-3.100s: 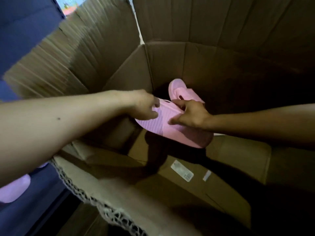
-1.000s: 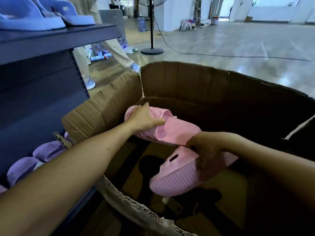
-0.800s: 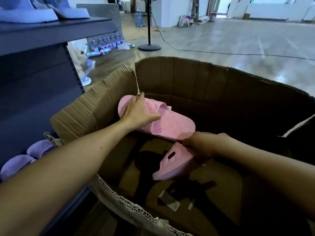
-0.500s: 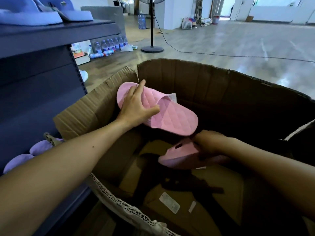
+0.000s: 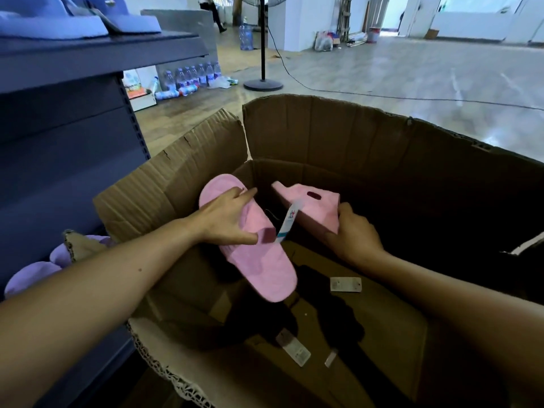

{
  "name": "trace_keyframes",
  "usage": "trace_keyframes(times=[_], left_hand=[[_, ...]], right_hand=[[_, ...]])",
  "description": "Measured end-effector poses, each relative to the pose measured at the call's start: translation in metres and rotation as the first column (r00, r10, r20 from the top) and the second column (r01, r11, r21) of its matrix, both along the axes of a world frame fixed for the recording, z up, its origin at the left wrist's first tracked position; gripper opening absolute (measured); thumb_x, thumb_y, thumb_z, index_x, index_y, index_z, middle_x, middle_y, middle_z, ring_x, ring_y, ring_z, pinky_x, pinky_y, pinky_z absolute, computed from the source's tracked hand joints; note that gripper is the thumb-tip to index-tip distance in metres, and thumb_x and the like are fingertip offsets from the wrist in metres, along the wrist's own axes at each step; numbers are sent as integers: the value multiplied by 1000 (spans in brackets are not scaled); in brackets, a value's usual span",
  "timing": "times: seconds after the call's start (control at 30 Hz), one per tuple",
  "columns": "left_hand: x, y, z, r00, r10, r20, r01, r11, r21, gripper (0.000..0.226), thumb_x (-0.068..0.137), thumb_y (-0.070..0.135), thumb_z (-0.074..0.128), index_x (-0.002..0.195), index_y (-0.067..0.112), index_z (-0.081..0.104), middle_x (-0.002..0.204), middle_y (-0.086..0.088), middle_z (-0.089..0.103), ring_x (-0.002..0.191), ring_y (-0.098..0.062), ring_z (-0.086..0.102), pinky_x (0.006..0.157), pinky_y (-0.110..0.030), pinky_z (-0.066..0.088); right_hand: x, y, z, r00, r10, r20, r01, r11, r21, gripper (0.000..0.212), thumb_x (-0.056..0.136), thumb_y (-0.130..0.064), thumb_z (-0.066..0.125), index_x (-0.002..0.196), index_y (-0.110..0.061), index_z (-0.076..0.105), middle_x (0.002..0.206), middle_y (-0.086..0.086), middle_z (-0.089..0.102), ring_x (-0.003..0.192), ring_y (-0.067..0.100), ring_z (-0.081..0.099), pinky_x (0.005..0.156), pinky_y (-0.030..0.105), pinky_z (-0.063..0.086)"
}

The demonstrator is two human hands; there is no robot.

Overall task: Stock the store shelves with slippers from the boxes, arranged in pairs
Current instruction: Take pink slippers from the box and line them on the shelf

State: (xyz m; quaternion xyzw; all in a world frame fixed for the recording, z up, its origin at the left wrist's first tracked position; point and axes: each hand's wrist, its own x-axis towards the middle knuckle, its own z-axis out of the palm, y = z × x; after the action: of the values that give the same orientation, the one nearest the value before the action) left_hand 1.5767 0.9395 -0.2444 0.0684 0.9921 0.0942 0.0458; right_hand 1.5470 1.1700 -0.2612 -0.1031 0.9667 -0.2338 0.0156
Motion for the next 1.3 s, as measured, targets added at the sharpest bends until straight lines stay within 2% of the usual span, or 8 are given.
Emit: trace_keyframes(times=[0.37, 0.5, 0.63, 0.77, 0.9, 1.0, 1.13, 1.3], left_hand=[[5, 3, -4, 994, -4, -109, 41, 939, 342, 116, 52, 60, 61, 146, 11, 15, 146, -5, 35, 133, -17, 37, 110, -23, 27], [5, 6, -5, 996, -65, -61, 80, 952, 295, 112, 58, 52, 67, 147, 11, 11, 151, -4, 28, 137, -15, 29, 100, -2, 9], [9, 12, -3, 995, -94, -32, 99, 957, 273, 115, 54, 52, 61, 147, 11, 9, 151, -3, 26, 137, -14, 26, 95, 1, 5], [7, 13, -3, 994, -108, -7, 107, 961, 256, 110, 53, 53, 61, 145, 11, 18, 146, -3, 34, 133, -16, 33, 100, -8, 16], [7, 10, -6, 995, -92, 31, 85, 977, 198, 94, 71, 28, 74, 146, 10, 19, 149, -5, 31, 135, -18, 32, 105, -17, 23], [10, 9, -11, 994, -90, 60, 83, 991, 104, 103, 64, 48, 65, 147, 12, 16, 151, -7, 27, 136, -19, 29, 108, -26, 25], [15, 14, -11, 995, -91, -26, 94, 984, 154, 96, 57, 46, 58, 142, 13, 27, 143, -5, 34, 130, -17, 32, 102, -21, 25], [18, 14, -5, 999, -26, -47, 37, 969, 244, 99, 57, 50, 60, 142, 13, 25, 145, -5, 34, 132, -18, 33, 105, -22, 25]], right_hand=[[30, -31, -12, 924, 374, -86, -383, 904, -187, 62, 86, -33, 62, 133, -15, 26, 134, 4, 44, 118, 19, 47, 81, 23, 39], [30, -33, -12, 918, 338, 206, -140, 764, -629, 66, 83, -26, 66, 137, -25, 27, 119, -11, 52, 104, 4, 54, 81, 17, 47], [20, -34, -7, 813, 325, 484, 291, 494, -820, 27, 86, -22, 62, 113, -18, 60, 93, 1, 69, 80, 15, 67, 66, 28, 54], [17, -33, -3, 842, 222, 491, 233, 672, -703, 16, 90, -24, 57, 84, -12, 66, 80, 5, 68, 67, 14, 63, 55, 23, 50], [18, -30, -4, 971, 51, 234, 77, 859, -506, 25, 92, -27, 56, 69, -15, 57, 70, 0, 57, 61, 9, 52, 50, 12, 45], [9, -24, -12, 994, 90, -67, -101, 977, -186, 21, 94, -26, 51, 101, -11, 65, 100, 8, 66, 85, 19, 59, 72, 28, 51], [9, -25, -23, 940, 298, -165, -257, 938, 233, 41, 96, -36, 41, 134, -19, 43, 142, 1, 40, 131, 28, 30, 95, 41, 37], [27, -35, -21, 941, 336, -47, -310, 908, 281, 86, 65, -66, 3, 113, -10, 48, 128, 13, 45, 124, 35, 33, 107, 49, 24]])
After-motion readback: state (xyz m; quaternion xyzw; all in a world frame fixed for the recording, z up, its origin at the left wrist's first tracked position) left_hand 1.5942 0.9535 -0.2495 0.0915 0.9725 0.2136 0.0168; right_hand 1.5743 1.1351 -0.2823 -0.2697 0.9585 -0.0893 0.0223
